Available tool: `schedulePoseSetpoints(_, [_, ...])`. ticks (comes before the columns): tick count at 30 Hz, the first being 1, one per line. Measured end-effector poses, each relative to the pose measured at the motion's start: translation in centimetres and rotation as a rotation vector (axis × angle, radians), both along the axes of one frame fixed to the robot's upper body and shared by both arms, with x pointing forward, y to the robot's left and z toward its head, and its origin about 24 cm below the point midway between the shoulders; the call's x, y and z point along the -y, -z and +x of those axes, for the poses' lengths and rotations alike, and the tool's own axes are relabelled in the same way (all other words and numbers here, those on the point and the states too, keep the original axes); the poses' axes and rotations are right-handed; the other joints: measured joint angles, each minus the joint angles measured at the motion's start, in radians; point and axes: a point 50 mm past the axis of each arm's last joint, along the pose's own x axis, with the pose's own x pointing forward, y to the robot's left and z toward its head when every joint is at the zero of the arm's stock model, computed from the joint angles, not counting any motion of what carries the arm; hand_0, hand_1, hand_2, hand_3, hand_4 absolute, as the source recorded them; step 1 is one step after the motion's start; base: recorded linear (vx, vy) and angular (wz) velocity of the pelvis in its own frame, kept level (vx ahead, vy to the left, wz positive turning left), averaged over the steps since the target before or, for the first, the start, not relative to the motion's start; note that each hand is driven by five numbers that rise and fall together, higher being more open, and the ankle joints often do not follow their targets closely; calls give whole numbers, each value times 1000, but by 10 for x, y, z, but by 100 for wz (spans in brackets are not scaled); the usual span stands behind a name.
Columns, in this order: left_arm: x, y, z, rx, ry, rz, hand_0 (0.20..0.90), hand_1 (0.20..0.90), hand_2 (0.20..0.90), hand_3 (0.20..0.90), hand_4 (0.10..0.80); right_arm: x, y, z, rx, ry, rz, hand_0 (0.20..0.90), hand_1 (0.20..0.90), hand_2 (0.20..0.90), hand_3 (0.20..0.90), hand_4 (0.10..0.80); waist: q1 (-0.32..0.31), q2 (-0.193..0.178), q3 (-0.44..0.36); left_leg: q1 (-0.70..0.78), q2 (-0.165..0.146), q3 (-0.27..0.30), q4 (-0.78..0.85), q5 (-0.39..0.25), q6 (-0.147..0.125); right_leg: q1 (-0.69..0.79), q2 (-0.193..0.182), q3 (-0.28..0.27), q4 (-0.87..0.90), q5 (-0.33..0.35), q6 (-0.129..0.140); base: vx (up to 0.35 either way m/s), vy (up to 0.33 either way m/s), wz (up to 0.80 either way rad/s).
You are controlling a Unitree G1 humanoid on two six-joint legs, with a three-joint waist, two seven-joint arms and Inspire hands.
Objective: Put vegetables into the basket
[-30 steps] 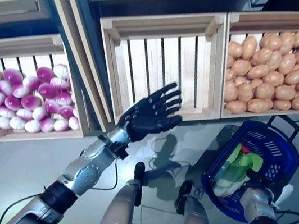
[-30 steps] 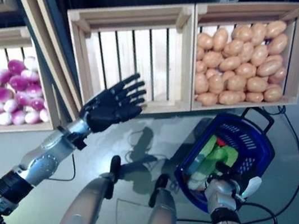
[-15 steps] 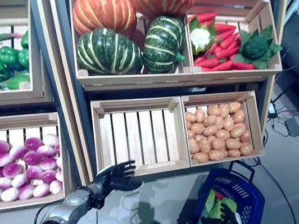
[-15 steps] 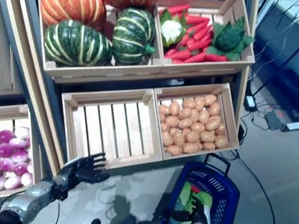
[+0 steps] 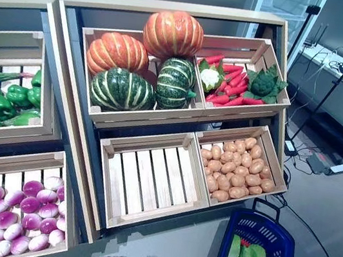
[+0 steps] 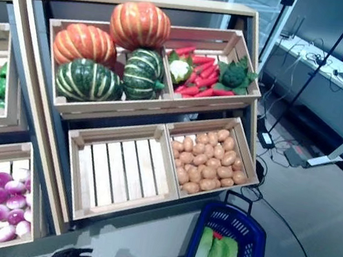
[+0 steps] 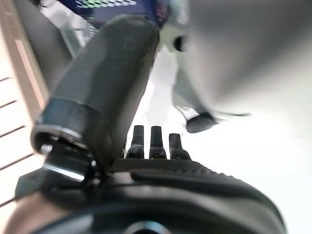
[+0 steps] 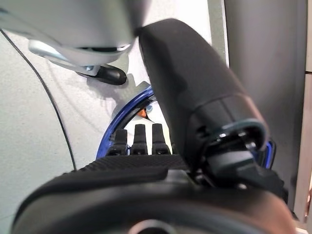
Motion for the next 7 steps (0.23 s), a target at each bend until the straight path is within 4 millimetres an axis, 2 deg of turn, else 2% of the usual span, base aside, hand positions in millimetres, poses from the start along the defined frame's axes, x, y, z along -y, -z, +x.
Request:
schedulePoseSetpoints(2, [-1,1,-6,-24,-1,17,900,900,900,900,800,0,0,0,0,0,0,900,900,900,900,800,0,9,-6,1,0,-1,0,0,0,1,0,0,0,0,0,41,-1,1])
schedulePoseSetpoints(7, [-1,2,-6,-25,1,37,900,900,900,900,800,0,0,-1,-1,0,0,900,900,900,900,800,-1,23,-14,8,-1,-5,0,0,0,21,1,-5,-17,4,0,16,-4,3])
